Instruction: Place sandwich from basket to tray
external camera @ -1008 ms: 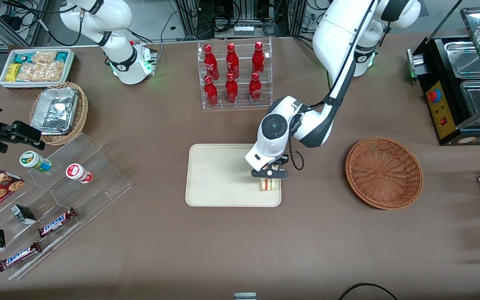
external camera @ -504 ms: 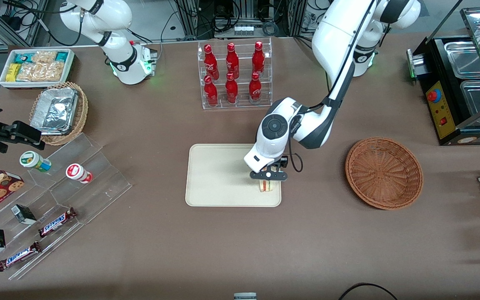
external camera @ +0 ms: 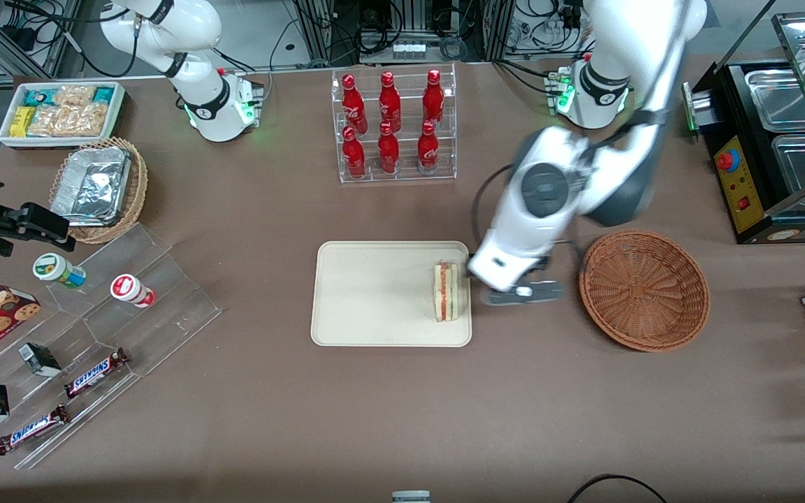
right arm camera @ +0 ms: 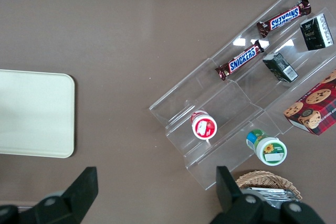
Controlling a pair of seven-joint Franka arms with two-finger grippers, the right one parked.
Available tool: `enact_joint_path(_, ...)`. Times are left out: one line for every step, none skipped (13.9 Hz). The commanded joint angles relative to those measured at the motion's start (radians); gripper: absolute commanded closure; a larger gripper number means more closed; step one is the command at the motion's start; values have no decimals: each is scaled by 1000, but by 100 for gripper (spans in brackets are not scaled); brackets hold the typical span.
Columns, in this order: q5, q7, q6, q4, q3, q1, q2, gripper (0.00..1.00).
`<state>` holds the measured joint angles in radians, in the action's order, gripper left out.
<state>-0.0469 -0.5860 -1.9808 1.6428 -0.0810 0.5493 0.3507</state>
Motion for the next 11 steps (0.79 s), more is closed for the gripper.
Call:
enact_joint_path(-14,12,48,32,7,-89,-73,0)
enact_joint_path(-14,17,66,32,7,-123,-91,0)
enact_joint_path(-14,59,85,35,7,-159,-113,0)
enact_joint_path(-14,133,105,40,7,-198,-131,0)
enact_joint_path(-16,203,132,40,9,-242,-145,0)
enact_joint_path(-17,250,167,32,7,-277,-151,0)
enact_joint_path(-17,264,193,31,7,-314,-163,0)
enact_joint_path(-14,276,201,37,7,-336,-182,0)
enact_joint_path(-13,319,207,37,7,-342,-196,0)
enact_joint_path(-8,330,236,32,4,-351,-216,0)
enact_joint_path(-5,334,264,29,7,-383,-240,0)
